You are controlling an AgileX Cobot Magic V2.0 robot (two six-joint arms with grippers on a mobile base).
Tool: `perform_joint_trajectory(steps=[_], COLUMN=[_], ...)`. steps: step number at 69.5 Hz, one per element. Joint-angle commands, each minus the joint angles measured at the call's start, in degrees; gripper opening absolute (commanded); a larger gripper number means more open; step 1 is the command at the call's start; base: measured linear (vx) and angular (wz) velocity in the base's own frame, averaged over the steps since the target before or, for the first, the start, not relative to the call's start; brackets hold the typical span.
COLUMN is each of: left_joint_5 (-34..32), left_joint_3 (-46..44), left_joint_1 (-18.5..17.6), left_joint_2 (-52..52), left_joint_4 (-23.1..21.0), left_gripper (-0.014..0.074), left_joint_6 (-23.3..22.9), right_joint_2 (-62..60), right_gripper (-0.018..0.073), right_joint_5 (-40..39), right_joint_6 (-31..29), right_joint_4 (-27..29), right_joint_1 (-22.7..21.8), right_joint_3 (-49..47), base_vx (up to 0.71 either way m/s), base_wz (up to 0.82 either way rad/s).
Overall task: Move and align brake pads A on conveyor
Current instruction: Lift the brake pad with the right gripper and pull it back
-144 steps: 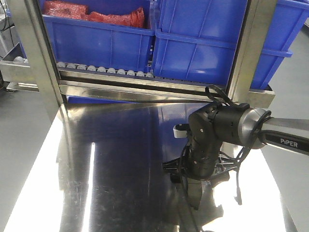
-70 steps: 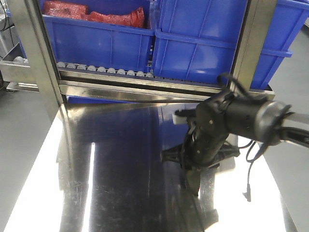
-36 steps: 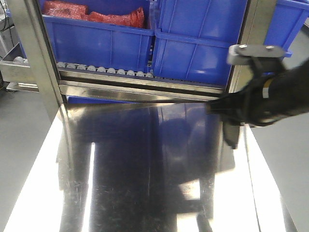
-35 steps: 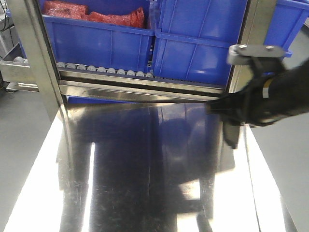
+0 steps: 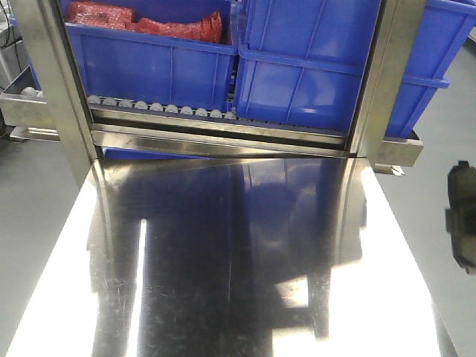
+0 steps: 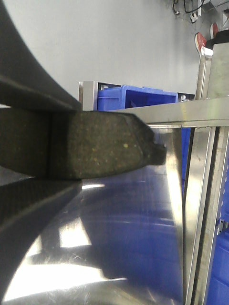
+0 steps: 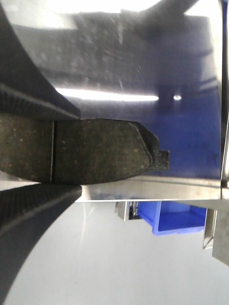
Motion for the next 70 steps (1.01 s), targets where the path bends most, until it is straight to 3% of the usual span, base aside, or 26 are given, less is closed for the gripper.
perform_joint_trajectory(steps=[1,34,70], left_joint_5=[-4.9,-4.9,-4.9], left_joint_3=[-1.6,-1.6,-1.6], left_joint_1=[0.0,0.0,0.0], left_joint_2=[0.5,0.5,0.5], left_joint_4=[0.7,0.7,0.7], left_gripper=[-0.0006,-0.0006,-0.0006], left_joint_6=[-0.1,-0.1,-0.1], right_joint_2=[-4.6,-25.1,-28.2], right_gripper=[-0.0004,-0.0004,-0.0004], right_joint_5=[-5.2,-8.7,-8.4], right_joint_6=[-3.0,-3.4,-3.4], right_joint_4=[1.5,2.0,2.0], right_joint_1=[-0.5,-0.5,-0.5], right_joint_3=[1.5,17.5,19.7], base_vx=[0.0,0.0,0.0], base_wz=[0.0,0.0,0.0])
